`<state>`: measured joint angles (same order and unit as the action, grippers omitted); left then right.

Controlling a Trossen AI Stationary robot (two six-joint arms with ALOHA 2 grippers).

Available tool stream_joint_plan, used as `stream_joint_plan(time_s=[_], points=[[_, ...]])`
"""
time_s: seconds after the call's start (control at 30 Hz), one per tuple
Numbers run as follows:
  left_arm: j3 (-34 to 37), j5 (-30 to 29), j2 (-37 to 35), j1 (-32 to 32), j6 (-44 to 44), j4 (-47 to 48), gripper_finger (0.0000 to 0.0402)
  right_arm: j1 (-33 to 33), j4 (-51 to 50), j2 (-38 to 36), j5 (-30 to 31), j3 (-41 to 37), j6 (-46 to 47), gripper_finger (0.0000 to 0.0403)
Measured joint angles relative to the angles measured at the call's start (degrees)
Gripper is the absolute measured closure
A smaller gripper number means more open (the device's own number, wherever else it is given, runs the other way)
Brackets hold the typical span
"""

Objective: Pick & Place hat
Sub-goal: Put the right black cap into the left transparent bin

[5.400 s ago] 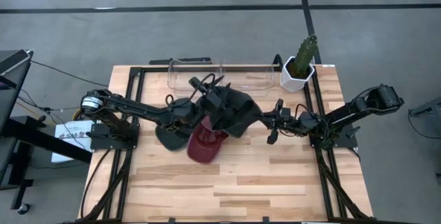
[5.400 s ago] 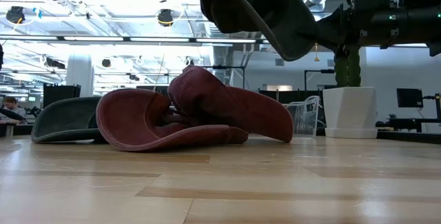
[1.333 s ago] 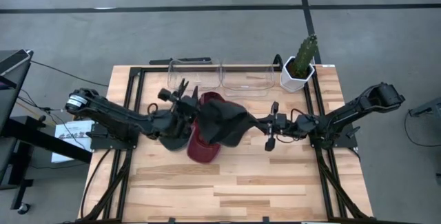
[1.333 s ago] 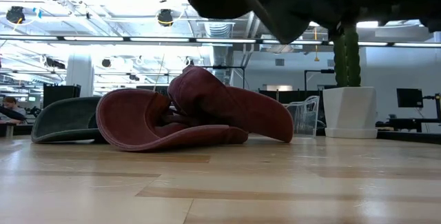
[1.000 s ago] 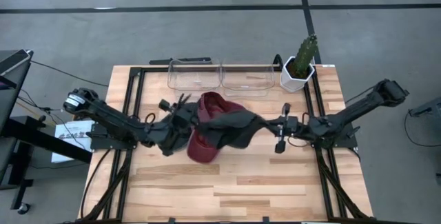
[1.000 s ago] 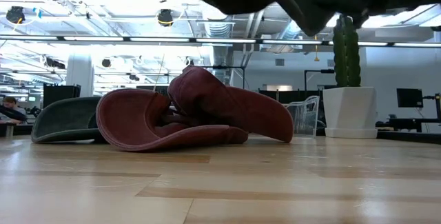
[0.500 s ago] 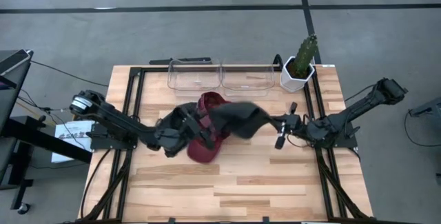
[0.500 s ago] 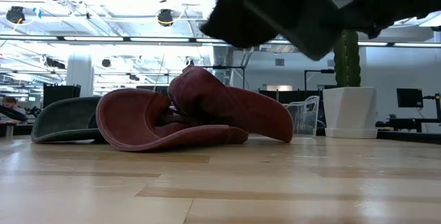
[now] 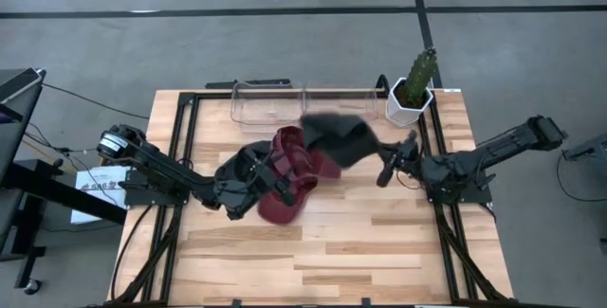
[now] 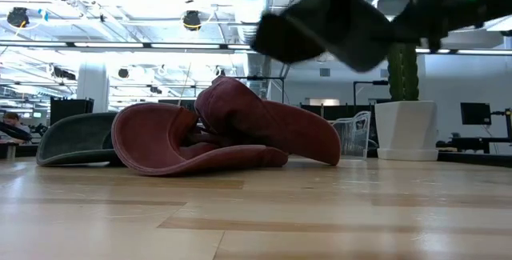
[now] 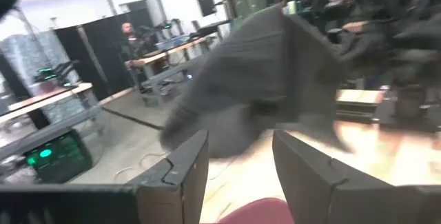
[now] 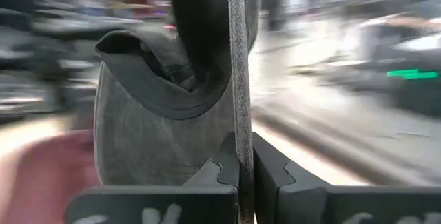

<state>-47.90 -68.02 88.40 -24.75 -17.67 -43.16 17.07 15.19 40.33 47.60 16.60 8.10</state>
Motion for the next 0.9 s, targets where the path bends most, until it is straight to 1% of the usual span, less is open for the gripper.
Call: stream_joint_plan(time_s=[0.07, 0.13, 0.17, 0.2, 0.27, 0.3, 0.33, 0.43, 0.47, 0.5, 0.53, 0.6, 0.67, 0.77, 0.83, 0.9], points=[[0.0, -1.4, 0.0, -0.02, -0.07, 1.21, 0.0243, -3.24, 2.0, -2.22, -10.93, -0.02, 0.02, 0.0402], [0.0, -3.4, 0.02, -0.07, -0.07, 2.16, 0.0243, -6.87, 5.19, -5.35, -19.8, -0.02, -0.13, 0.0402], [0.0, -4.33, 0.02, -0.04, -0.07, 2.3, 0.0243, -8.74, 6.31, -7.14, -22.3, -0.02, -0.32, 0.0402], [0.0, -5.01, 0.02, -0.04, -0.07, 2.39, 0.0243, -10.53, 7.06, -9.06, -23.56, -0.02, -0.3, 0.0402], [0.0, -5.71, 0.02, -0.11, -0.07, 2.49, 0.0243, -14.02, 7.3, -12.69, -24.1, -0.02, 0.96, 0.0402], [0.0, -5.71, 0.02, -0.15, -0.07, 2.51, 0.0243, -15.78, 7.25, -14.3, -25.66, -0.1, 2.32, 0.0402], [0.0, -5.69, 0.02, -0.17, -0.07, 2.62, 0.0243, -17.37, 7.83, -15.63, -29.03, -0.6, 4.63, 0.0402], [0.0, -5.69, 0.02, -0.35, -0.07, 2.84, 0.0243, -20.96, 12.68, -17.15, -45.64, -3.79, 13.27, 0.0402], [0.0, -5.69, 0.02, -0.35, -0.07, 2.84, 0.0243, -21.15, 15.28, -16.92, -50.05, -5.34, 15.06, 0.0402], [0.0, -5.69, 0.02, -0.35, -0.07, 2.85, 0.0243, -20.87, 18.82, -16.35, -52.6, -7.06, 16.18, 0.0402], [0.0, -5.69, 0.02, -0.35, -0.07, 2.86, 0.0243, -20.34, 22.03, -15.72, -53.46, -8.79, 16.68, 0.0402], [0.0, -5.69, 0.02, -0.35, -0.04, 2.86, 0.0243, -19.2, 27.55, -14.76, -53.13, -12.05, 16.69, 0.0402], [0.0, -5.69, 0.02, -0.35, 0.08, 2.86, 0.0243, -18.96, 30.7, -14.48, -52.12, -14.37, 15.88, 0.0403], [0.0, -5.27, 0.02, -0.35, 0.33, 2.87, 0.0243, -18.59, 33.64, -14.4, -52.68, -16.11, 16.97, 0.0403], [0.0, -3.02, 0.02, -0.3, 0.73, 2.88, 0.0243, -16.29, 34.14, -13.62, -54.59, -16.11, 17.33, 0.0403], [0.0, 0.09, 0.02, 0.07, 1.33, 2.95, 0.0243, -13.17, 34.83, -11.93, -54.05, -16.11, 15.91, 0.0403]])
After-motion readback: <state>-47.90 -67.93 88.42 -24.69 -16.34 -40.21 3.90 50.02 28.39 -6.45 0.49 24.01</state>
